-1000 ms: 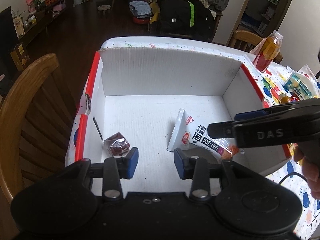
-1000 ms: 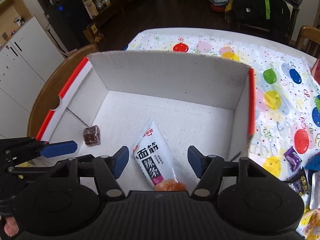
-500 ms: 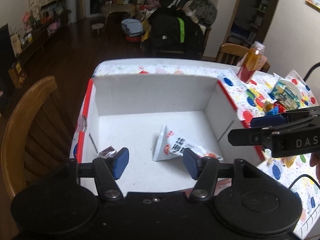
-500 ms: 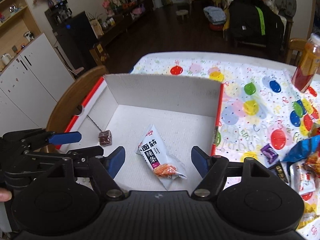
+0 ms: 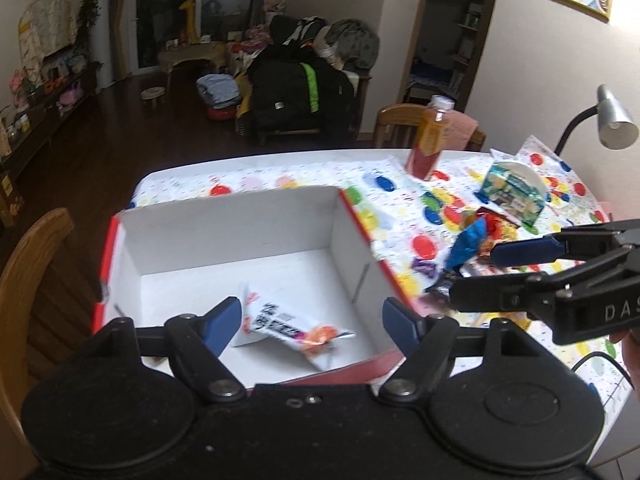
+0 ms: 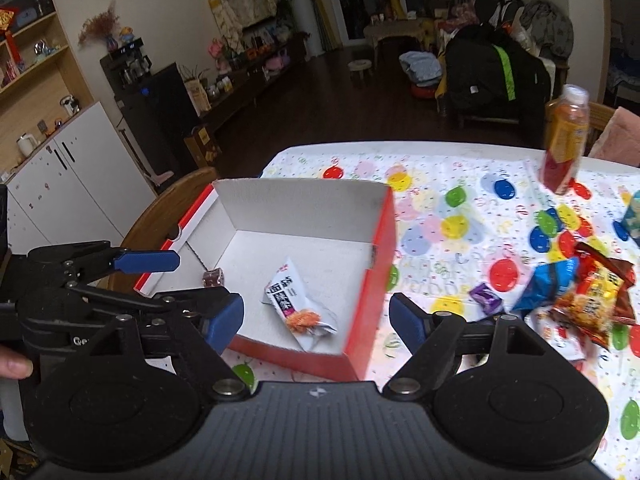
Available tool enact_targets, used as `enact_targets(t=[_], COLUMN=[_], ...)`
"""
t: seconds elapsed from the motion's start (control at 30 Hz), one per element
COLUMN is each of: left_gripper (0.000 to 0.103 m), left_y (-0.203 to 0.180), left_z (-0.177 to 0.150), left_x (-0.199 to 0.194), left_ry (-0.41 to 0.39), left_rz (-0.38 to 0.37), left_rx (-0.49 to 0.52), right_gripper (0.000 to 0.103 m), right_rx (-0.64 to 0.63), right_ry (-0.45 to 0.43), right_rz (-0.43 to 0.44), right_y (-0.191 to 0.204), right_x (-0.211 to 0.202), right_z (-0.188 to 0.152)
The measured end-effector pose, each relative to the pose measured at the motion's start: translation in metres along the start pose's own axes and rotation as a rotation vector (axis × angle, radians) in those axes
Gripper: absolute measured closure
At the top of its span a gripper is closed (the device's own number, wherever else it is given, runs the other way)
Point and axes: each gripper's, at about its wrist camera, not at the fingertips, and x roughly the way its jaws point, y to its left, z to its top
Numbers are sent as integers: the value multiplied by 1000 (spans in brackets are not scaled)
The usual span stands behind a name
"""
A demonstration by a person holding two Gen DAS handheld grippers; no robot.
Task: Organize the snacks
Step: 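Move both tools out of the box back over the snack pile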
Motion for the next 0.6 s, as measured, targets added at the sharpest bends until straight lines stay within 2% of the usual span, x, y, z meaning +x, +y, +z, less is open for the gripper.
enact_targets(t=[0.13, 0.37, 0.53, 0.6], left_gripper=[20, 15, 2, 0], left_y=[-22, -63, -95, -106], left_z=[1, -1, 1, 2], left_x=[2, 8, 15, 20], left_ry=[-7, -25, -50, -60], left_rz=[-15, -39, -63, -72], left_rx=[9, 42, 66, 67], right_gripper=[17, 17, 17, 17], right_rx=[10, 7, 14, 5], right_ry=[-42, -74, -73, -71], right_rz=[-10, -51, -112, -135], right_y=[-20, -61, -94, -106], right_x=[-22, -52, -66, -71], right_z=[-12, -34, -51, -58])
